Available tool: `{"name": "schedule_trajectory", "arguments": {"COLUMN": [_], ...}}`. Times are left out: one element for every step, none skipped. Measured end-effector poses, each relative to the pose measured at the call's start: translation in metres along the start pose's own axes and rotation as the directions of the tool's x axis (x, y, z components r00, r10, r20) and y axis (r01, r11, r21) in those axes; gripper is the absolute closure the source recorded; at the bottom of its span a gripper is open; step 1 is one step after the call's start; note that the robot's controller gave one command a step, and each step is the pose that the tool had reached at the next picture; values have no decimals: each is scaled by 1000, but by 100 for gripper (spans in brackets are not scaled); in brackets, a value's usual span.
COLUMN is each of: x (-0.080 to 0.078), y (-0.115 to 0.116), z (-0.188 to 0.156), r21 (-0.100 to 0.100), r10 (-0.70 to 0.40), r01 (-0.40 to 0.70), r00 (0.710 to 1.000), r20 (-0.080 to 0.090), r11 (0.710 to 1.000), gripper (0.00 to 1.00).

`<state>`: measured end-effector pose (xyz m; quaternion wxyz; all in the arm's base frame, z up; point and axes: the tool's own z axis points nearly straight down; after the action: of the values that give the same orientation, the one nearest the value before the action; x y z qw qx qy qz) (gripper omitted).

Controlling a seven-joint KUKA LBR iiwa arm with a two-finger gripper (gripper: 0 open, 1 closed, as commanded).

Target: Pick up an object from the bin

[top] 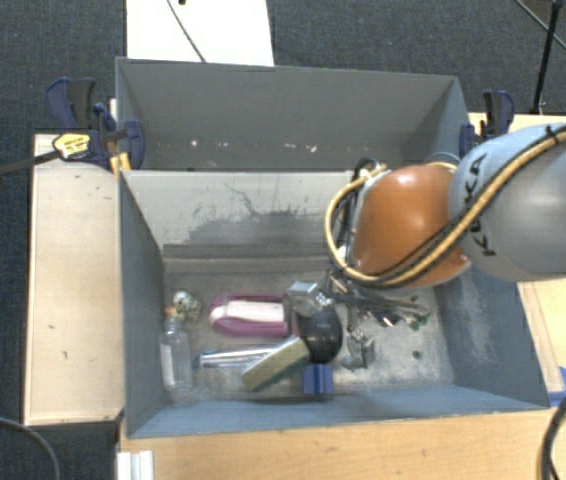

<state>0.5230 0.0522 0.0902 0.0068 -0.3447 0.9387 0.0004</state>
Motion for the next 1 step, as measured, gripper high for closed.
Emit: {"name": "schedule_trajectory", "arguments": {"x": [-2], "y": [-1], "z": [-4], "r21": [3], "r10": [-4], "r01": [4], "r00": [1000], "r20": [3], "r11": [1000], "gripper": [100]}}
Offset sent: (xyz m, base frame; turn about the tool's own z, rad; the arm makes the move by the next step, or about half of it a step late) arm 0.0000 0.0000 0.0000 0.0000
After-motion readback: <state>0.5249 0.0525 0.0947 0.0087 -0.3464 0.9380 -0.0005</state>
